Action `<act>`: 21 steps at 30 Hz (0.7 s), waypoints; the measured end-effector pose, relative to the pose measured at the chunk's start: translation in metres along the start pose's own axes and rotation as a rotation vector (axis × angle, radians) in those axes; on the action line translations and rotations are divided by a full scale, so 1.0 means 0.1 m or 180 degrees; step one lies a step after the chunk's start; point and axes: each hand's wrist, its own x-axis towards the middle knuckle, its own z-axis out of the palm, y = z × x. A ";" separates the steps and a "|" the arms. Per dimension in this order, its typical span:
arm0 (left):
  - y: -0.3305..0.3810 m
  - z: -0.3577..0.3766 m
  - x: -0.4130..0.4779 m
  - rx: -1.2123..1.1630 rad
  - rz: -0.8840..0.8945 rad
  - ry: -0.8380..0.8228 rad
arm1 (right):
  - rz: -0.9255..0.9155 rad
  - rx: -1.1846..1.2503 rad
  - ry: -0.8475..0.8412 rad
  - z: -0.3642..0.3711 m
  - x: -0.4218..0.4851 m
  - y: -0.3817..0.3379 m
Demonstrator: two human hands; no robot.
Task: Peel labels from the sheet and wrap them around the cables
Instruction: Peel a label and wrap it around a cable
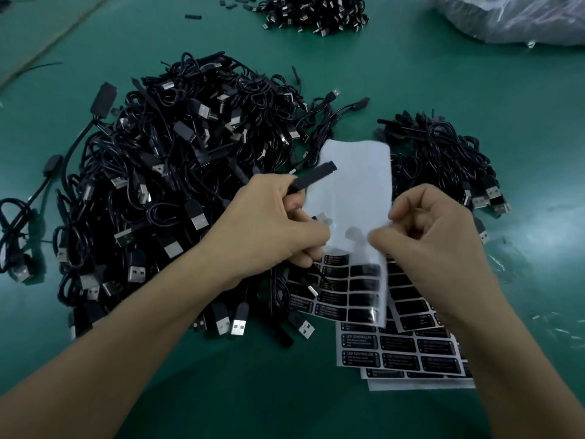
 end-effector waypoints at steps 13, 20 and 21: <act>0.02 -0.01 0.01 -0.0553 -0.0121 0.0277 | -0.1518 -0.1293 0.0184 0.15 -0.07 -0.01; 0.02 -0.01 0.01 -0.0529 -0.0149 0.0241 | -0.1717 -0.1532 0.0441 0.25 -0.05 0.04; 0.02 -0.01 0.02 -0.0529 -0.0150 0.0234 | -0.1728 -0.1530 0.0477 0.26 -0.04 0.04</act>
